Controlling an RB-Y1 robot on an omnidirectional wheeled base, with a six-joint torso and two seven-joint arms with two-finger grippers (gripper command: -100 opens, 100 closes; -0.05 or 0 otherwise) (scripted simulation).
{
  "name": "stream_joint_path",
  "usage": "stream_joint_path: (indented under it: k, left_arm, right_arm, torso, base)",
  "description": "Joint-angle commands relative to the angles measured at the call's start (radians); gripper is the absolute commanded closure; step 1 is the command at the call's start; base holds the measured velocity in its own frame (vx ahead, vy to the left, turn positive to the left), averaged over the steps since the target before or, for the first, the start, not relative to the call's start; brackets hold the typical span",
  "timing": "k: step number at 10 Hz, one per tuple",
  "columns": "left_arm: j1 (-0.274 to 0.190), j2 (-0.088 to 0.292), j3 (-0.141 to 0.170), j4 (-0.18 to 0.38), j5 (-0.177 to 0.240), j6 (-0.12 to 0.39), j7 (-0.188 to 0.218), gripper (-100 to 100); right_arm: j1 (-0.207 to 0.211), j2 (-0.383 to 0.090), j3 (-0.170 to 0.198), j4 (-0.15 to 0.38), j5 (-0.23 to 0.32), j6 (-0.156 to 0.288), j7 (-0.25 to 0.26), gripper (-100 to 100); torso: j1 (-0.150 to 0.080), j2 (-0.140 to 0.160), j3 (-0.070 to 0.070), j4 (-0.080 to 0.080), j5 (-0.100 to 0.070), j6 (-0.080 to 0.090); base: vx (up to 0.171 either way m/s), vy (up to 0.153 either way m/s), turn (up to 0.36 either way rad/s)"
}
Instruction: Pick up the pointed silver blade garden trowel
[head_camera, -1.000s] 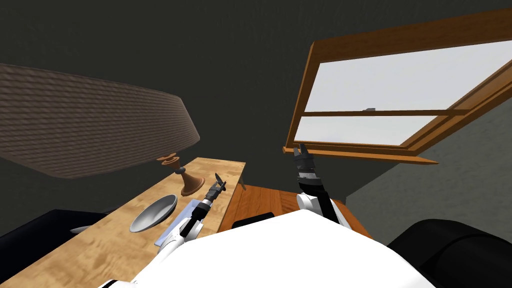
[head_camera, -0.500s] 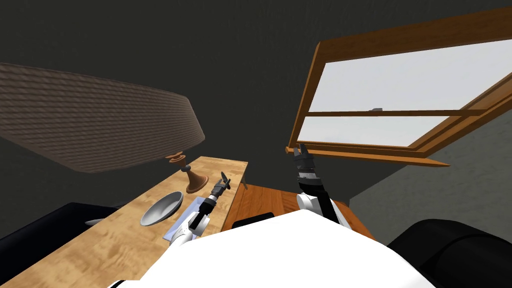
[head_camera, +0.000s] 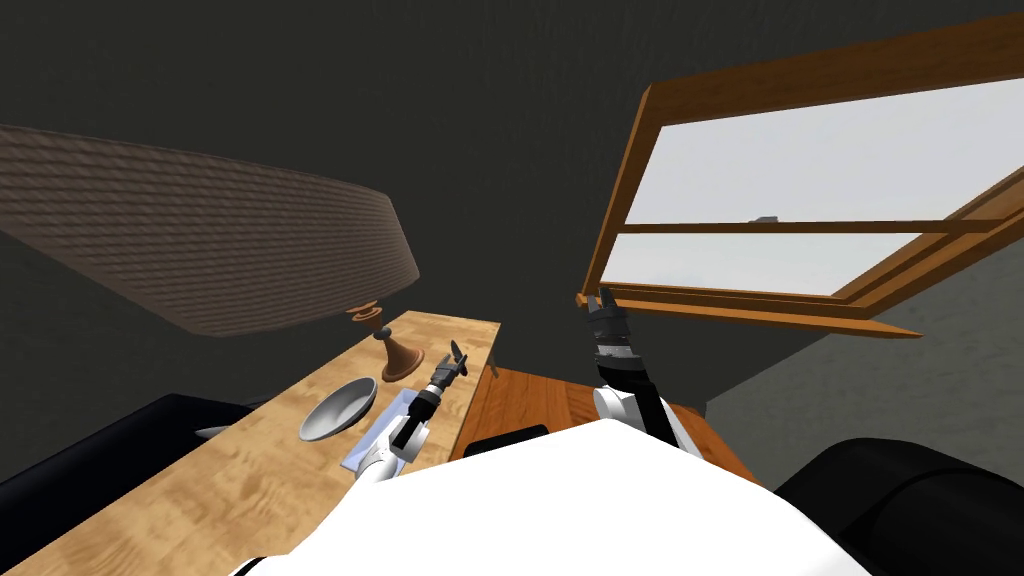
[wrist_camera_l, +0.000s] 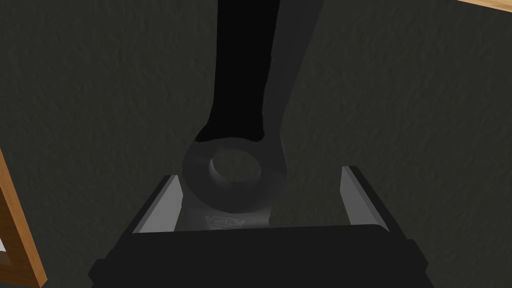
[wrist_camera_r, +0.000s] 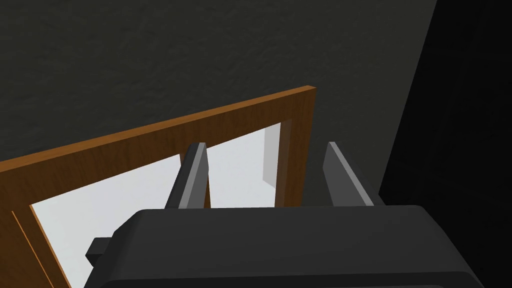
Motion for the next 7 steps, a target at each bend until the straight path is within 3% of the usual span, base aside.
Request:
stream_joint_path:
  k: [1,2,3,5,6,7]
  left_arm:
    - [-0.006,-0.045,0.05,-0.032,-0.05,0.039,0.008,-100]
    - [-0.006,-0.045,0.05,-0.032,-0.081,0.039,0.008,-100]
    - [-0.009,-0.089,0.09,-0.067,-0.112,0.08,0.016,-100]
    - [-0.009,-0.089,0.097,-0.067,-0.168,0.08,0.016,-100]
    - [-0.013,-0.087,0.096,-0.059,-0.149,0.076,0.014,-100]
    - [-0.013,-0.087,0.096,-0.059,-0.152,0.076,0.014,100]
  right_arm:
    - [0.0,0.0,0.0,0.0,0.0,0.0,0.0,0]
    - [0.0,0.0,0.0,0.0,0.0,0.0,0.0,0]
    - [0.0,0.0,0.0,0.0,0.0,0.0,0.0,0]
    - [0.0,0.0,0.0,0.0,0.0,0.0,0.0,0]
    - [0.0,0.0,0.0,0.0,0.0,0.0,0.0,0]
    - [0.0,0.0,0.0,0.0,0.0,0.0,0.0,0]
  torso:
    - [0.0,0.0,0.0,0.0,0.0,0.0]
    - [0.002,0.0,0.0,0.0,0.0,-0.001]
    - [0.002,0.0,0.0,0.0,0.0,0.0]
    - [0.003,0.0,0.0,0.0,0.0,-0.001]
    - [0.001,0.0,0.0,0.0,0.0,0.0]
    - [0.0,0.0,0.0,0.0,0.0,0.0]
  base:
    - [-0.004,0.06,0.092]
    - [-0.008,0.052,0.046]
    - [-0.006,0.075,0.089]
    - [-0.006,0.055,0.018]
    - [-0.001,0.009,-0.002]
    - [0.0,0.0,0.0]
